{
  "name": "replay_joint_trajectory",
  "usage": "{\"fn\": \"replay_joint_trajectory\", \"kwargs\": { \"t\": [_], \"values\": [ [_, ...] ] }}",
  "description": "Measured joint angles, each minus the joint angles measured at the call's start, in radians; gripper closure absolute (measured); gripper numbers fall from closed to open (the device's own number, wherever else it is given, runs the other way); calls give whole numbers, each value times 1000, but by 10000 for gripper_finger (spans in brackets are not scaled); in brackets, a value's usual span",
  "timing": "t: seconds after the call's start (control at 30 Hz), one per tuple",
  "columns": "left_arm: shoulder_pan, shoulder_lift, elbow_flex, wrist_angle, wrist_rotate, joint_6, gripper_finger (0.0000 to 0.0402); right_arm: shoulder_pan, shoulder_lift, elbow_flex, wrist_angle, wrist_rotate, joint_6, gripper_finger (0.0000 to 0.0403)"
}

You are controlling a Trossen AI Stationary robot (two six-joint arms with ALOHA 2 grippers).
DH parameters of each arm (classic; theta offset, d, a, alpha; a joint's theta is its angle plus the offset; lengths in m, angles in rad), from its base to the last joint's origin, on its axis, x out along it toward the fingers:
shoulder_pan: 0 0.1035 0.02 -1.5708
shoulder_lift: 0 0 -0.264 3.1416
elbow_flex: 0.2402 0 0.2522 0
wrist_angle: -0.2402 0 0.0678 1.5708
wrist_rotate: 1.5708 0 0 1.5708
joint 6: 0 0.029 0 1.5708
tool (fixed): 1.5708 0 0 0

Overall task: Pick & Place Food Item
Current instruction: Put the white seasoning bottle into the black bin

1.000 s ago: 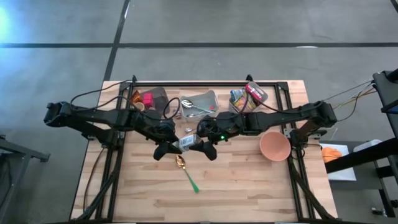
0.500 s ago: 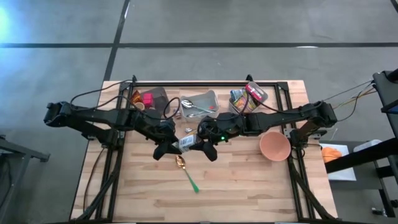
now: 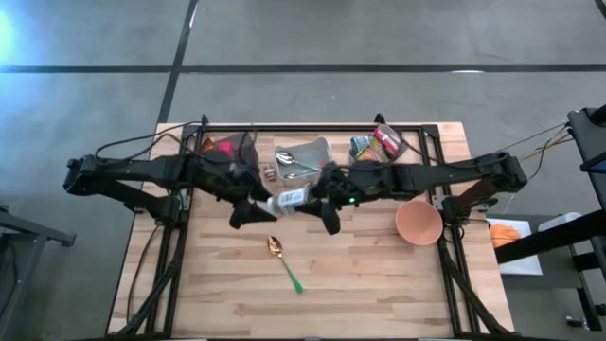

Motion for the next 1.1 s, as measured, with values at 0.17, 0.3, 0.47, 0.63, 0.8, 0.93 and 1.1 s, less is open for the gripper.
{"fn": "replay_joint_trajectory", "kwargs": {
  "t": [0.17, 0.3, 0.47, 0.63, 0.8, 0.93, 1.1],
  "values": [
    [10, -16, 37, 52, -153, 0, 38, 0, -88, 0, 3, 78, -57, 205],
    [15, -24, 36, 223, -261, 39, 37, 0, -142, 0, 16, 112, -92, 205],
    [23, -15, 35, 363, -273, 149, 37, 0, -173, 0, 55, 112, -96, 205],
    [25, -15, 33, 374, -273, 193, 36, 0, -178, 0, 93, 112, -96, 205],
    [25, -15, 32, 392, -261, 197, 36, 0, -159, 0, 112, 110, -89, 205],
    [25, -15, 32, 416, -244, 211, 36, 0, -139, 0, 123, 104, -84, 205],
    [25, -15, 32, 427, -208, 211, 36, 0, -135, 0, 166, 103, -84, 205]
  ]
}}
